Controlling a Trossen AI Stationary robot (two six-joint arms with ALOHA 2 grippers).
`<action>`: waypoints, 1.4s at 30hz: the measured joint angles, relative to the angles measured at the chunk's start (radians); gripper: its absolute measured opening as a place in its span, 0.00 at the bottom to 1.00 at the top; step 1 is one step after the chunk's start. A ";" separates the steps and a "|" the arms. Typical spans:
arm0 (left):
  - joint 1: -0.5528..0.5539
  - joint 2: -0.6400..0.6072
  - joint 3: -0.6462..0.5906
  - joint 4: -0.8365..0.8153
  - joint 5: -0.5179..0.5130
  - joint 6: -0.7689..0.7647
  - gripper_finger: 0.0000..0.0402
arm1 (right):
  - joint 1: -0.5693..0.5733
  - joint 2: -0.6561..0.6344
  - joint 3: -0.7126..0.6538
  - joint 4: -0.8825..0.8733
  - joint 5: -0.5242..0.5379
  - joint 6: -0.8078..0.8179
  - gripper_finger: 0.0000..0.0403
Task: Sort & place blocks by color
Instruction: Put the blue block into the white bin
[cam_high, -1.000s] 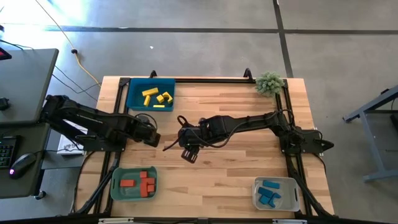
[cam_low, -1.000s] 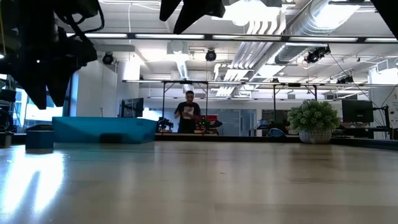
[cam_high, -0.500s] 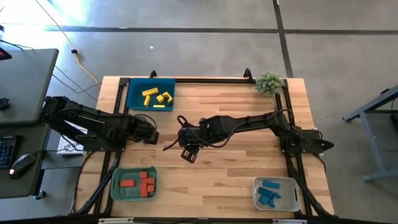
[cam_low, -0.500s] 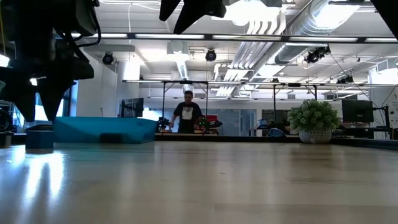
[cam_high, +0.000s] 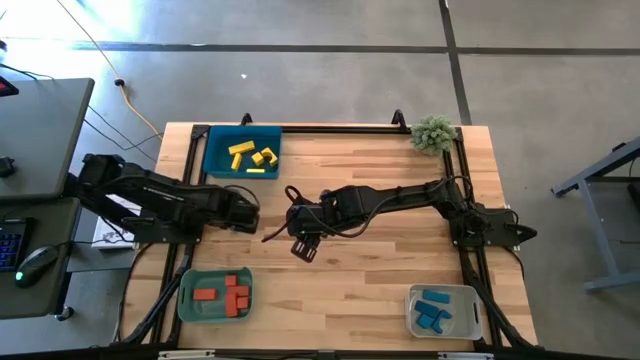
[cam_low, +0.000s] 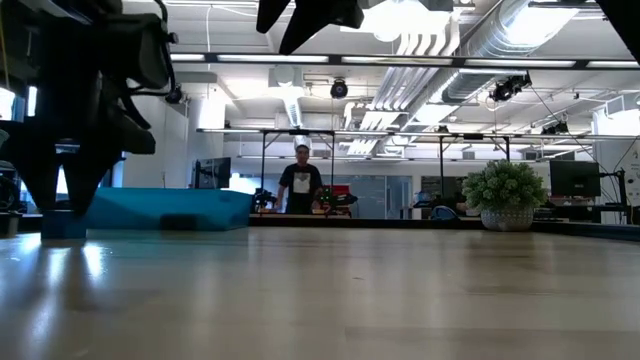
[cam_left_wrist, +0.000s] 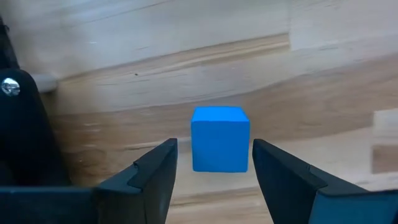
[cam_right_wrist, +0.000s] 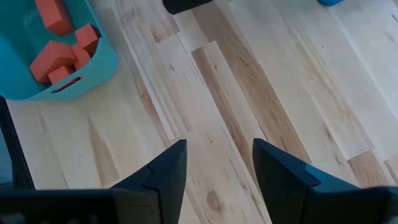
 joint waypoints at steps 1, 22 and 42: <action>0.003 0.012 0.000 0.000 0.000 0.001 0.49 | 0.000 0.000 0.000 0.000 -0.001 0.000 0.42; 0.048 0.108 0.004 0.046 0.006 0.220 0.26 | 0.000 0.000 0.000 -0.001 -0.003 -0.008 0.42; 0.136 -0.151 0.000 0.453 0.389 0.620 0.26 | -0.001 0.000 0.000 0.009 -0.002 -0.137 0.42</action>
